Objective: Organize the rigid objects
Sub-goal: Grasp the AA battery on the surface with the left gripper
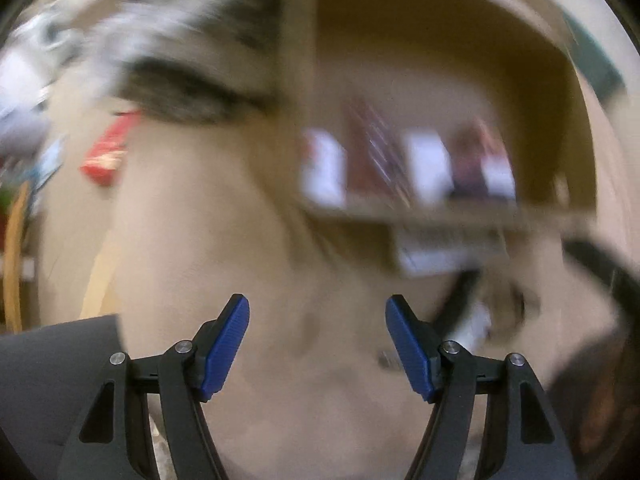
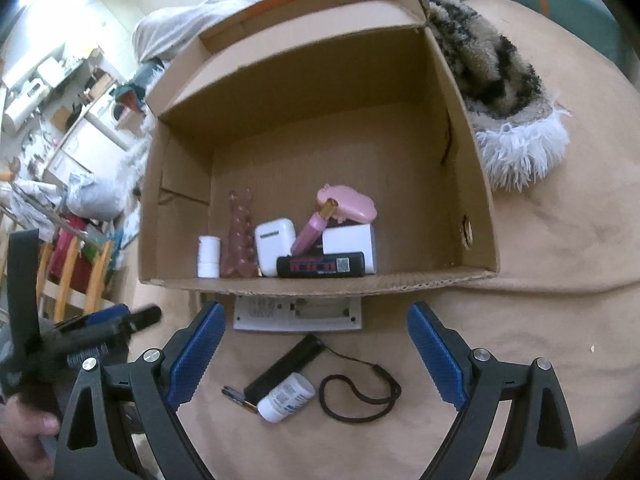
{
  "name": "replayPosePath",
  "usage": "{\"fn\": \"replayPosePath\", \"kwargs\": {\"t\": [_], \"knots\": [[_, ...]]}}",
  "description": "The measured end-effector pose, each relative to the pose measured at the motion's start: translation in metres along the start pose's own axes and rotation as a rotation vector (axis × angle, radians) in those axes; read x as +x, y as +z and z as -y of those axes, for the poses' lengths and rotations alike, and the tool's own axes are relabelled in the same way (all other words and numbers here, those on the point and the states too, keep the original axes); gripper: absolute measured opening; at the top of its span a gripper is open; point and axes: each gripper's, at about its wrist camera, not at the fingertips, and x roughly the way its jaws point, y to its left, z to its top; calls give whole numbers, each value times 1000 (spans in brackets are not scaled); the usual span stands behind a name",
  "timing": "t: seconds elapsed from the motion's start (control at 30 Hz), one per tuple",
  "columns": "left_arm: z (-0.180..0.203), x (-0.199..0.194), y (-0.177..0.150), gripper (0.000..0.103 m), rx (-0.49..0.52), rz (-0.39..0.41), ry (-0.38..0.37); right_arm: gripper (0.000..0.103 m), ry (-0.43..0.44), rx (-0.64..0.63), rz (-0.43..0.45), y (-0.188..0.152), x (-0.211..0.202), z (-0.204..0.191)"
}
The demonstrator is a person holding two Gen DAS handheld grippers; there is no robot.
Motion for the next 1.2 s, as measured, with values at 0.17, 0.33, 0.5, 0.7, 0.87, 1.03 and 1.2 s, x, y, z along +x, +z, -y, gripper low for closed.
{"fn": "replayPosePath", "kwargs": {"t": [0.17,0.33,0.5,0.7,0.87,1.03,1.2], "knots": [[29,27,-16,68,80,-111,-48,98,13,38,-4,1,-1,8],[43,41,-19,68,107,-157,-56,98,27,64,9,3,-4,14],[54,53,-21,68,152,-159,-3,98,31,77,0,4,-3,17],[58,49,-23,40,183,-139,0,98,26,74,-11,4,-2,17],[42,41,-24,40,129,-139,-26,98,37,33,-90,-2,9,12],[10,26,-21,40,25,-82,18,98,56,-98,-220,-16,31,-13],[-20,14,-13,40,-78,-29,59,83,26,-285,-323,-36,52,-47]]}}
